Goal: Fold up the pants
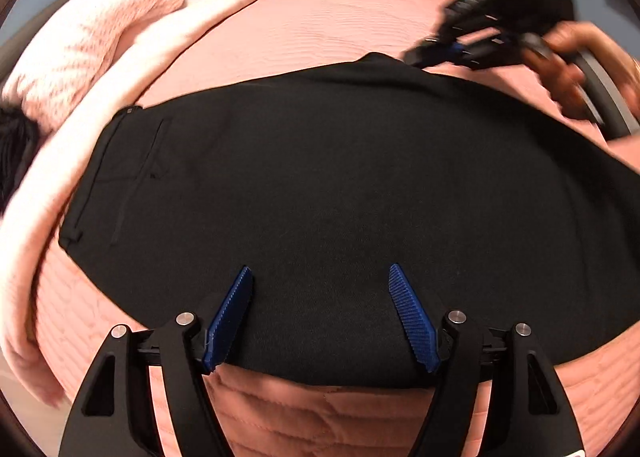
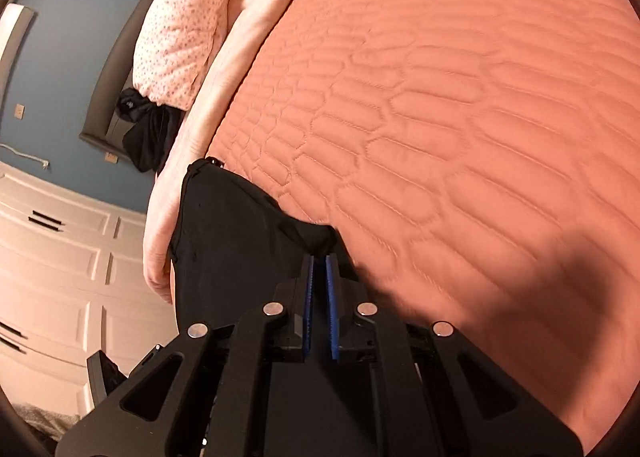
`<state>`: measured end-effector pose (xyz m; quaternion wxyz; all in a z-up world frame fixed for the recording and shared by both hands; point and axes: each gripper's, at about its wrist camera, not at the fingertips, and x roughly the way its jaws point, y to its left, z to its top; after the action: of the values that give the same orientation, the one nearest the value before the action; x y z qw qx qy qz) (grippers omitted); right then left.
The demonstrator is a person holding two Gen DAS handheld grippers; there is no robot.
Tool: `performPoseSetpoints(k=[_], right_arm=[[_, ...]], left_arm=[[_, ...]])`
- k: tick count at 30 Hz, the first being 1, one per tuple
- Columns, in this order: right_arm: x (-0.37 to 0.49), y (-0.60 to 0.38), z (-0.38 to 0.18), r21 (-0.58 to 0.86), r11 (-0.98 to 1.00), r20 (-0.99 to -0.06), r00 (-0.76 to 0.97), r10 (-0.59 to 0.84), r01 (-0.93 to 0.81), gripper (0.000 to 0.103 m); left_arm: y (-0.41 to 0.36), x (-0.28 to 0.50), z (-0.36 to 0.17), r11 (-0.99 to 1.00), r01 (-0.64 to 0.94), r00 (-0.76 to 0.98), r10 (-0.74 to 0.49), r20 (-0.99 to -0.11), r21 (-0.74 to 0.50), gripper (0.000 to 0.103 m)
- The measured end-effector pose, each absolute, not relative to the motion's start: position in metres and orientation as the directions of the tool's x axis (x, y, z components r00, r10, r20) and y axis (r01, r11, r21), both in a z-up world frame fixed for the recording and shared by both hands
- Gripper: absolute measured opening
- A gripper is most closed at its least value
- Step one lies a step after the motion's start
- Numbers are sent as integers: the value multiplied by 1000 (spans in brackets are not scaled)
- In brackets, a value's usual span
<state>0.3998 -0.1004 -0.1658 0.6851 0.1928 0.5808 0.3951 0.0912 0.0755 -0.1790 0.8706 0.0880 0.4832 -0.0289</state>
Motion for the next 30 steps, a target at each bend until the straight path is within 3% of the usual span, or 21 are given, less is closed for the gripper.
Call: performPoseSetpoints(k=[5, 8, 12, 13, 14, 15, 22, 28, 30], right_arm=[[377, -101, -146, 731, 518, -611, -86, 787, -444, 7], [373, -91, -149, 690, 554, -668, -115, 736, -466, 7], [396, -108, -139, 721, 552, -604, 11, 797, -419, 11], [402, -110, -140, 730, 554, -597, 20, 802, -399, 21], [409, -115, -142, 734, 572, -607, 26, 794, -367, 56], [410, -117, -144, 733, 580, -612, 28, 790, -356, 74], [363, -104, -135, 722, 471, -598, -114, 794, -507, 74], [353, -80, -132, 754, 357, -541, -213, 814, -551, 74], [360, -72, -137, 742, 383, -560, -197, 805, -550, 74]], left_arm=[[83, 99, -181, 987, 132, 521, 9, -853, 91, 73], [83, 100, -183, 987, 130, 527, 10, -850, 93, 75], [87, 99, -182, 987, 137, 529, 3, -849, 88, 75], [88, 99, -181, 987, 137, 529, 0, -849, 85, 75], [90, 102, -182, 987, 137, 528, -1, -849, 84, 75], [89, 99, -182, 987, 137, 529, 1, -849, 86, 75], [91, 98, -182, 987, 136, 532, -3, -847, 82, 76], [91, 100, -182, 989, 122, 532, 7, -846, 85, 76], [89, 101, -183, 989, 120, 533, 9, -846, 87, 76]])
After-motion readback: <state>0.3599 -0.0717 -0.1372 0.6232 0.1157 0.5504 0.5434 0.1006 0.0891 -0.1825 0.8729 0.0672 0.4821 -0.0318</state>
